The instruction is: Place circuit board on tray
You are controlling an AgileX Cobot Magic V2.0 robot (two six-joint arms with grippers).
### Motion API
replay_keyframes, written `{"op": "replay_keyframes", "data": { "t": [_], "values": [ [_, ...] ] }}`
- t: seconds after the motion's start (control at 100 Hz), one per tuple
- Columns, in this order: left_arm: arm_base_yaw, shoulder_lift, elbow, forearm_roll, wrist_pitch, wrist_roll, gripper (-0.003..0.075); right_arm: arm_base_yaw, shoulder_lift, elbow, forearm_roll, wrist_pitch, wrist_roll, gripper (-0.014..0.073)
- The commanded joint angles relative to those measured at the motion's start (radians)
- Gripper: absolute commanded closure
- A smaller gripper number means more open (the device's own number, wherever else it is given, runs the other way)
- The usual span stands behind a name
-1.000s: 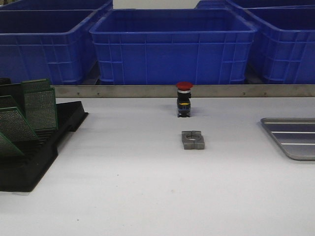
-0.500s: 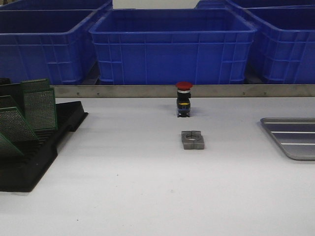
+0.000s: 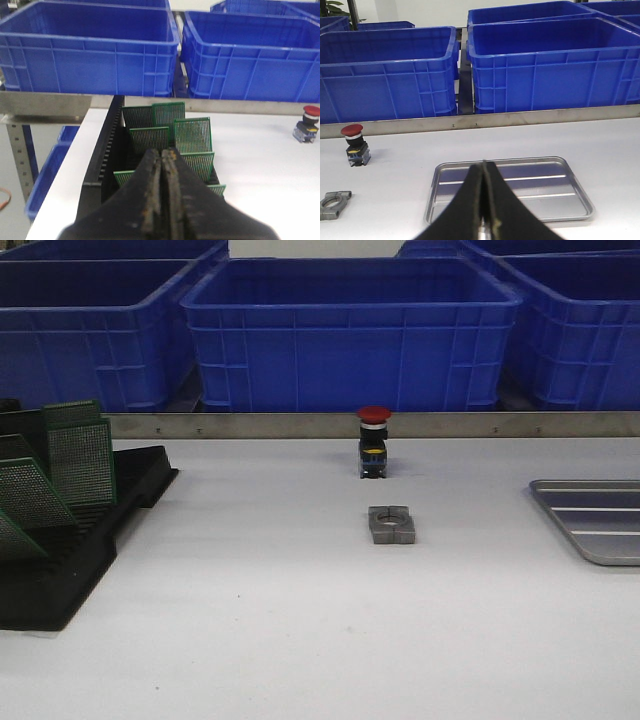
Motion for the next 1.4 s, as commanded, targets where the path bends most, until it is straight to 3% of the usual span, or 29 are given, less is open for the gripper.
{"op": "replay_keyframes", "data": {
  "t": [0.0, 0.19, 0.45, 0.58, 0.76, 0.88, 1.22, 1.39],
  "values": [
    [0.003, 0.087, -0.100, 0.000, 0.024, -0.009, 0.0741, 0.000, -0.022, -0.013, -0.013, -0.086, -0.004, 0.0707],
    [0.003, 0.286, -0.243, 0.005, 0.140, -0.009, 0.0741, 0.000, -0.022, -0.013, -0.013, -0.086, -0.004, 0.0707],
    [0.003, 0.558, -0.380, 0.030, 0.186, 0.026, 0.0739, 0.000, -0.022, -0.013, -0.013, -0.086, -0.004, 0.0707],
    [-0.010, 0.679, -0.441, 0.011, 0.214, 0.329, 0.0700, 0.000, -0.022, -0.013, -0.013, -0.086, -0.004, 0.0707],
    [-0.046, 0.798, -0.514, -0.051, 0.263, 0.835, 0.0547, 0.000, -0.022, -0.013, -0.013, -0.086, -0.004, 0.0707],
    [-0.070, 0.880, -0.563, -0.116, 0.333, 1.093, 0.0472, 0.000, -0.022, -0.013, -0.013, -0.086, -0.004, 0.0707],
    [-0.081, 1.098, -0.626, -0.265, 0.362, 1.547, 0.0470, 0.000, -0.022, -0.013, -0.013, -0.086, -0.004, 0.0707],
    [-0.081, 1.168, -0.626, -0.294, 0.347, 1.563, 0.0470, 0.000, -0.022, -0.013, -0.013, -0.086, -0.004, 0.0707]
  ]
}}
